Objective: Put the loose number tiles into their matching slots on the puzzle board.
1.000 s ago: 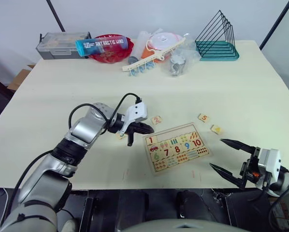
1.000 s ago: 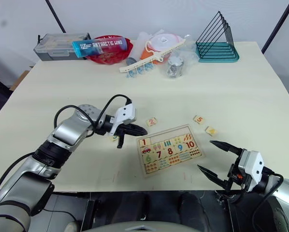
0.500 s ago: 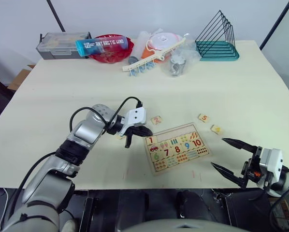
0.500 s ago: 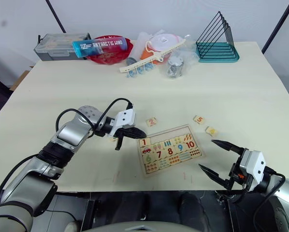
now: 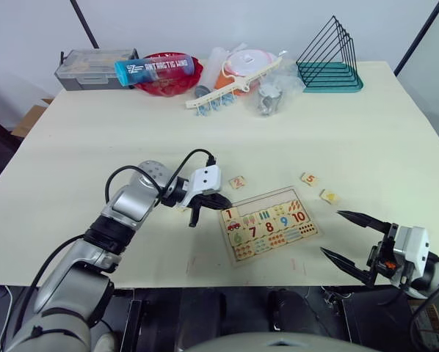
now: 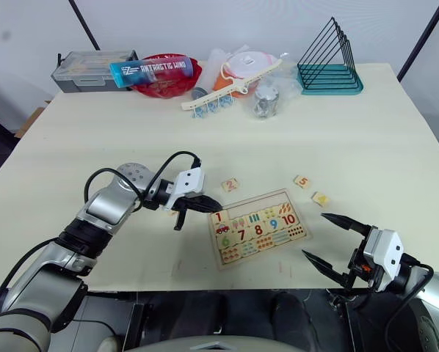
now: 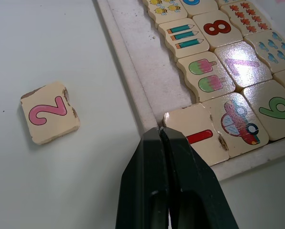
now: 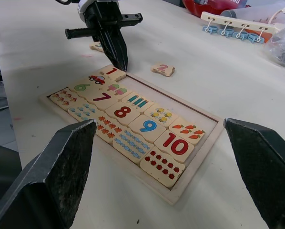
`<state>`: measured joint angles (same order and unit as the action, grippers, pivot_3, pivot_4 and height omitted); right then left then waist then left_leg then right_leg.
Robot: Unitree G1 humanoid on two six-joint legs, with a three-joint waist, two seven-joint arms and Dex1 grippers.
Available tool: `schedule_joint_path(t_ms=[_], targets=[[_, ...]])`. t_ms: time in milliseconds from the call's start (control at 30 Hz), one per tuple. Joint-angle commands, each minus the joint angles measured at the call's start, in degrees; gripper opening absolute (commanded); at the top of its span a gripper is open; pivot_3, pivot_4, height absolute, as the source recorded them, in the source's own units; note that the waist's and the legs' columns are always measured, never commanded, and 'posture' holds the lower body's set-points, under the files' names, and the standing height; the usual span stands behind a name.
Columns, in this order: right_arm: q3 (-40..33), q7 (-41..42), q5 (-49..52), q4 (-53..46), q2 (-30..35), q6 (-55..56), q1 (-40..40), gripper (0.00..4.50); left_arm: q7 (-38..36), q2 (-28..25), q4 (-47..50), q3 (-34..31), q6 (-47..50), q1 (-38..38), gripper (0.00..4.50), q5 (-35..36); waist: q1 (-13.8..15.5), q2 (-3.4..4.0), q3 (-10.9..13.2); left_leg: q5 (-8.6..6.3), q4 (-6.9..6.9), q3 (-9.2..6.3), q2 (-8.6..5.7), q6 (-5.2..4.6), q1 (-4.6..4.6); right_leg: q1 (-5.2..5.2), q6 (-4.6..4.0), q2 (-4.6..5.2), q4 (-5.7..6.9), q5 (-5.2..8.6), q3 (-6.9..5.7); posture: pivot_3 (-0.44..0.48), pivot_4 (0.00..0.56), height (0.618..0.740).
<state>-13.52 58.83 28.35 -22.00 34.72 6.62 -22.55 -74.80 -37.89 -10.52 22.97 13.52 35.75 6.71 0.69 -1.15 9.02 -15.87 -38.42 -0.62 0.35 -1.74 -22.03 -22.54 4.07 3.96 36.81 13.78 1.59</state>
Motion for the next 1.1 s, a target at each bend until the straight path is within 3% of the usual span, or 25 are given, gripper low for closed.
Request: schedule_joint_path(t_ms=[33,433,867,967,1067,1100], targets=[[-1.6,-0.1,0.4,-0.8,0.4,0.9,-0.2,4.50,-0.3,-0.1,0.7,-1.0,-0.9,-0.4,0.10,-0.6,0.0,0.00,0.0,0.00,0.00,0.00,0.00,0.00,0.00,0.00,0.00,0.00,0.00,0.00,0.00,0.000,0.150,0.740],[-2.9,-2.5,1.4,0.8,-0.8,0.0,0.0,4.50,2.3,0.6,4.2,-10.2,-0.3,-3.8,0.10,6.0,0.0,0.00,0.0,0.00,0.00,-0.02,0.01,0.00,-0.01,0.00,0.00,0.01,0.00,0.00,-0.01,0.000,0.150,0.740],[-6.5,-5.1,2.0,6.1,-1.4,-0.9,-0.2,4.50,8.1,-1.2,11.8,-25.3,3.2,-17.0,0.10,15.7,0.0,0.01,0.0,0.00,0.02,-0.25,0.05,0.00,0.04,-0.01,-0.01,0.04,0.01,0.00,0.00,0.000,0.150,0.740],[-7.5,-5.0,1.8,7.6,-1.3,-0.6,-1.2,4.50,11.1,-1.2,14.4,-30.0,4.9,-22.2,0.79,18.1,0.0,0.03,0.0,0.00,0.02,-0.28,0.05,0.00,0.04,0.00,-0.01,0.07,0.01,-0.01,0.01,0.000,0.150,0.740],[-9.0,-4.4,2.1,8.7,-1.4,-0.2,-2.4,4.50,12.8,-1.4,16.5,-32.8,5.0,-26.7,2.07,19.0,0.0,0.04,0.0,0.00,0.04,-0.33,0.06,0.00,0.04,0.00,-0.01,0.08,0.00,-0.01,-0.03,0.000,0.150,0.740],[-9.4,-4.4,2.1,8.9,-1.4,-0.1,-2.7,4.50,13.2,-1.5,16.7,-33.7,4.6,-28.0,2.13,19.1,0.0,0.06,0.0,0.00,0.04,-0.30,0.10,0.00,0.06,0.00,-0.02,0.10,0.01,0.00,-0.01,0.000,0.150,0.740]])
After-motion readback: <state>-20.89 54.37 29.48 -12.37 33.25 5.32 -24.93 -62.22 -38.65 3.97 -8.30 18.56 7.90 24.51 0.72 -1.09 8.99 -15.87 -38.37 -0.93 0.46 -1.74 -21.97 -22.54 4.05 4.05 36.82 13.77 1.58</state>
